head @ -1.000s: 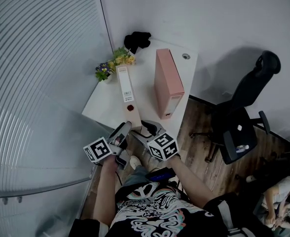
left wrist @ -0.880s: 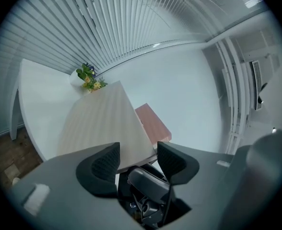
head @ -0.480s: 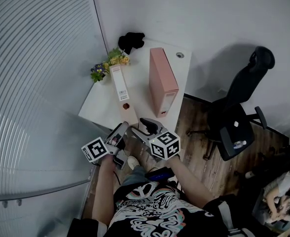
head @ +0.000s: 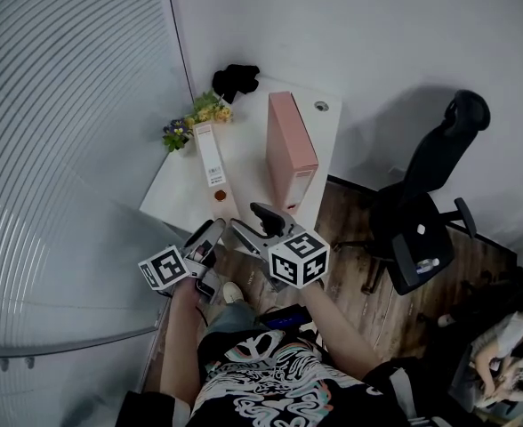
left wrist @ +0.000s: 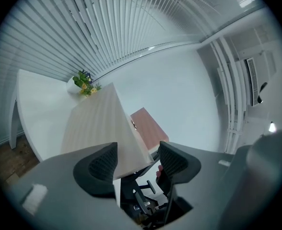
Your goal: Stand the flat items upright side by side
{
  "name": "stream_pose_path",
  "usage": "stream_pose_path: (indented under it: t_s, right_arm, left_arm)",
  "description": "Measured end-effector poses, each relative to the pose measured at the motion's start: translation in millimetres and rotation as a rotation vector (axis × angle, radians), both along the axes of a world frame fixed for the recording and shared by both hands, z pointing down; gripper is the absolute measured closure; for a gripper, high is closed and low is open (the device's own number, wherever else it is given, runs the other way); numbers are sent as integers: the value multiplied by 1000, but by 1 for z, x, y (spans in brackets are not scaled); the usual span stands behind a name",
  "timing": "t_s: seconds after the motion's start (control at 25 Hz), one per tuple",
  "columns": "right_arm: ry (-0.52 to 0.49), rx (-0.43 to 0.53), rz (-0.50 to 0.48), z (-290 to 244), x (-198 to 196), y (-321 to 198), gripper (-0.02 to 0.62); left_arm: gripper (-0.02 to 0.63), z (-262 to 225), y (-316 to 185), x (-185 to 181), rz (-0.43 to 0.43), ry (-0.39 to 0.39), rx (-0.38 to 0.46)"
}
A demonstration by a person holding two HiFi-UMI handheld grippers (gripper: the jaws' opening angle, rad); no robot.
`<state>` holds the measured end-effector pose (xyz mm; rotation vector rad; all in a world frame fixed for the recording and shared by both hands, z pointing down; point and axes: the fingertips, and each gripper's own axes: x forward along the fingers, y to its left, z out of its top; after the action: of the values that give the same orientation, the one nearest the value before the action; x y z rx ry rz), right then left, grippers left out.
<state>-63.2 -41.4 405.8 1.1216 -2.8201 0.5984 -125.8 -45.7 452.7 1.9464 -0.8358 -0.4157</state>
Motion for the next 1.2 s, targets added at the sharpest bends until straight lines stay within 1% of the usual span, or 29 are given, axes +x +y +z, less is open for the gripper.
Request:
stream_pose_path:
  t_s: [0.2,0.36,0.48,0.6,0.8,1.0,1.2]
  right_arm:
    - [34,-36,3,-18,-11,-19,344]
    - [95,-43,27,-25,-23,-44,333]
    - [149,-63,57,-24,-33,-69,327]
    - [203,-102,85,-20,-43,-98,316]
    - [318,-172,126,-7,-57,-147,298]
    - [417,-289,127,21,-73,-186,271]
    - [454,-357,148,32,-81,-213,255]
  left_arm:
    - [345,-9,-24,-18,-27,-19,33]
    - [345,-7,-49,-32,-28,-21,42]
    - [345,-2,-69,-38,11,-45,42]
    - [345,4,-89,-42,55,-52,51]
    - [345,2,-117,-40,146,-17,50]
    - [345,8,-141,-42,213,18,37]
    - [343,14,-151,-38,293,53,24]
